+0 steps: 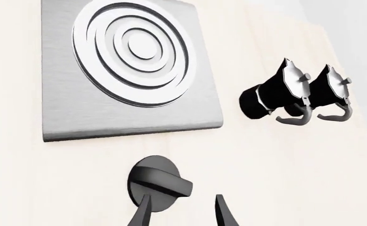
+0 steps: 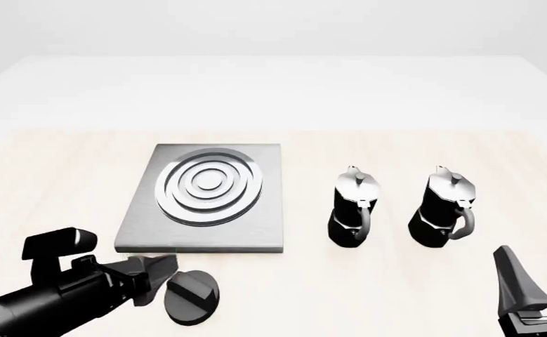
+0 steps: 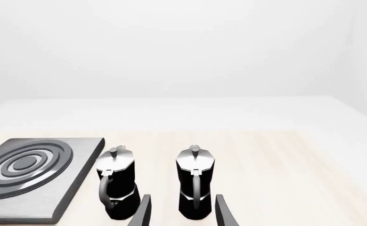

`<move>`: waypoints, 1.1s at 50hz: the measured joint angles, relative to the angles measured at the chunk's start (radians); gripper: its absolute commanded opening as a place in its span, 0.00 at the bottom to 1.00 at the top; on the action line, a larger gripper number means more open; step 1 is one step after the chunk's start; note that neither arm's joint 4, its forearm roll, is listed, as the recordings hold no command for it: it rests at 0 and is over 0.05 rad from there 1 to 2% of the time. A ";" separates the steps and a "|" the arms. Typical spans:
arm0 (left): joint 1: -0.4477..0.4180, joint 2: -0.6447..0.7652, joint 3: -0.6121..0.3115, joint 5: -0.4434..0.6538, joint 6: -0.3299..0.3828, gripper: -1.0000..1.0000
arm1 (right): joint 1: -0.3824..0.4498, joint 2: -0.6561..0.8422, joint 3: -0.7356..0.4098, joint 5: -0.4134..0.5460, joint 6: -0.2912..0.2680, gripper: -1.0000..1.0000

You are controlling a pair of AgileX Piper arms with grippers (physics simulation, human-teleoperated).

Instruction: Turn off the stove.

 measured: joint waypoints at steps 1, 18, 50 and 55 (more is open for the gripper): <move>-0.006 0.001 0.008 -0.006 -0.015 1.00 | 0.000 0.000 0.000 0.000 0.000 1.00; -0.012 0.051 0.117 -0.127 -0.139 1.00 | 0.005 0.003 0.000 -0.001 -0.001 1.00; -0.015 0.344 0.190 -0.483 -0.190 1.00 | 0.019 -0.001 0.001 0.007 -0.001 1.00; -0.016 0.373 0.192 -0.514 -0.194 1.00 | 0.020 -0.002 0.001 0.007 0.000 1.00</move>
